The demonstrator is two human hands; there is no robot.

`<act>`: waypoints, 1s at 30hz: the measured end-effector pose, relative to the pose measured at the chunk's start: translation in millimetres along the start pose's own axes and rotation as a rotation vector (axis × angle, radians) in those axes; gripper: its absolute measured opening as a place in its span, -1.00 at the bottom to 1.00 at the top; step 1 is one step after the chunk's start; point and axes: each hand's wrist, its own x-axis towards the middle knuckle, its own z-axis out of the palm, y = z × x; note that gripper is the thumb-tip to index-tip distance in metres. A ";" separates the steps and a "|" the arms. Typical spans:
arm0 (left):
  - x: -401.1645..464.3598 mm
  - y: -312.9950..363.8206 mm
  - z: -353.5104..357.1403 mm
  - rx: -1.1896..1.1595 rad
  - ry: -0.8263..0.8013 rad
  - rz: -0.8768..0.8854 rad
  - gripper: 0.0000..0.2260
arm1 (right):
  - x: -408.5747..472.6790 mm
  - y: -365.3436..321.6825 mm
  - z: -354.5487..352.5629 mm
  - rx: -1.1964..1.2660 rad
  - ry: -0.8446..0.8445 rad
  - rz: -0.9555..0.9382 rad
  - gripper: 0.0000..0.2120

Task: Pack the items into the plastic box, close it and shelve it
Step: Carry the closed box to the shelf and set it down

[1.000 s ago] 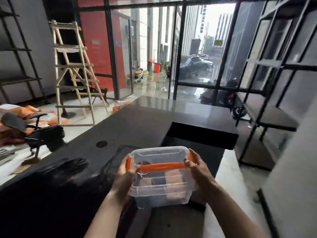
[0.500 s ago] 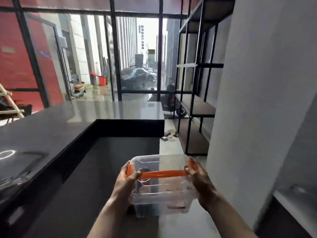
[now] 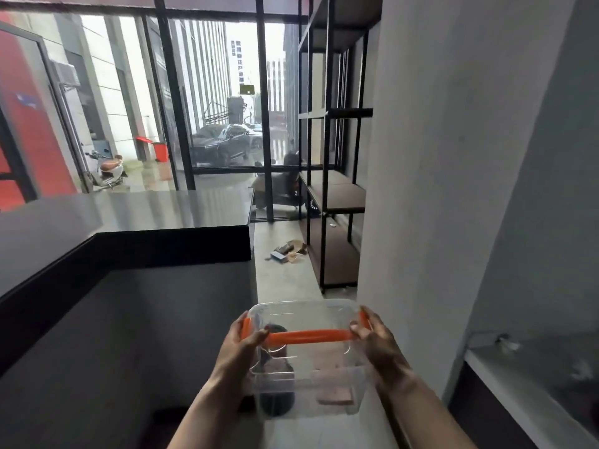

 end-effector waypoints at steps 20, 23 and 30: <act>443.2 60.1 92.5 -0.066 -0.032 0.039 -0.45 | 427.9 -74.0 35.6 0.010 0.035 0.024 -0.55; 516.4 70.6 105.8 -0.058 -0.028 0.042 -0.46 | 497.9 -83.9 40.4 0.019 0.040 0.031 -0.54; 667.5 87.2 134.8 -0.008 -0.033 0.032 -0.45 | 662.0 -93.9 52.6 0.033 0.051 0.015 -0.53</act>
